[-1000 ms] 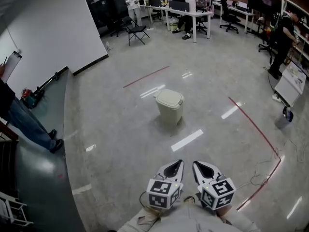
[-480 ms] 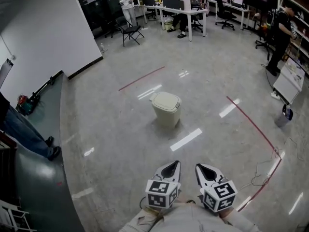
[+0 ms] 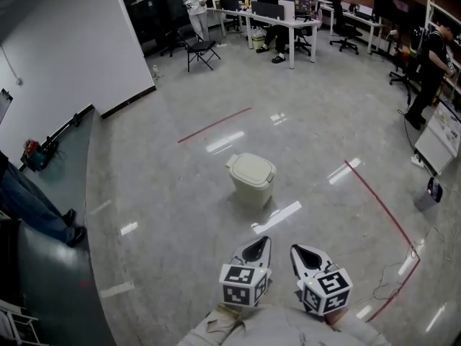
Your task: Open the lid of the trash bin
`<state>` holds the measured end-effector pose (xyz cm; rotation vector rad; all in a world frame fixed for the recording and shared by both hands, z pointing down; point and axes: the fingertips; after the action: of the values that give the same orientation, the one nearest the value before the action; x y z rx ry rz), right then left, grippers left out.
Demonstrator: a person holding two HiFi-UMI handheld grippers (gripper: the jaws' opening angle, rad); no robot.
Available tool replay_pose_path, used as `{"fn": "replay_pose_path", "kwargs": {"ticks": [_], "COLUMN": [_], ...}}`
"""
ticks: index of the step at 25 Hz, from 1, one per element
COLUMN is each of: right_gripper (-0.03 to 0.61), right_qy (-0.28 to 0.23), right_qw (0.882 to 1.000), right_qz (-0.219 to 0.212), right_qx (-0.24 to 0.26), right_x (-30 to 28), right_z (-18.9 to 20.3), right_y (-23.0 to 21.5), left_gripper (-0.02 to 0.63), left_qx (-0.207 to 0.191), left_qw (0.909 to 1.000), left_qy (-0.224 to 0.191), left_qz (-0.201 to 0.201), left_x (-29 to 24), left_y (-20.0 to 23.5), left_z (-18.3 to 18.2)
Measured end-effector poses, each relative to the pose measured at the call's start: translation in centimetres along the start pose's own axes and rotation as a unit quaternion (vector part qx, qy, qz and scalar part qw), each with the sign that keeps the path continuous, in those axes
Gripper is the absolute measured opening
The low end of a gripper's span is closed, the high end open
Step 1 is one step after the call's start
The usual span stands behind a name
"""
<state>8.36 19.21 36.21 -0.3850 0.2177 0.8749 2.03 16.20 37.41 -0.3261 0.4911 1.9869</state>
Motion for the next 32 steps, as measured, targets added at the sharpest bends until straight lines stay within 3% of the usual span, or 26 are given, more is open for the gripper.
{"fn": "replay_pose_path", "kwargs": {"ticks": [14,32], "right_gripper": [-0.002,-0.002], "right_qy": [0.011,0.043], "right_qw": [1.0,0.999], "right_qz": [0.001,0.013], "right_qx": [-0.005,-0.013], "right_x": [-12.0,-21.2], "right_z": [-6.3,-7.6], "right_y": [-5.0,-8.8], "left_gripper": [0.003,0.003], "left_qx": [0.003,0.026], "left_qw": [0.9998,0.9984], "left_qy": [0.015,0.048], "left_qz": [-0.011,-0.014], "left_x": [-8.1,-14.7], "left_y": [9.5,16.7], "left_z": [-6.2,-7.0]}}
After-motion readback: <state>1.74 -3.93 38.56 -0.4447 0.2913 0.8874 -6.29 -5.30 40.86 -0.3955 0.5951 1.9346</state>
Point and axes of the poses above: the fingertips, and each gripper's own axes: x backward along the fingers, y to its left, z out of its underside, and after that the axes turned 6 degrees about -z, right-handed
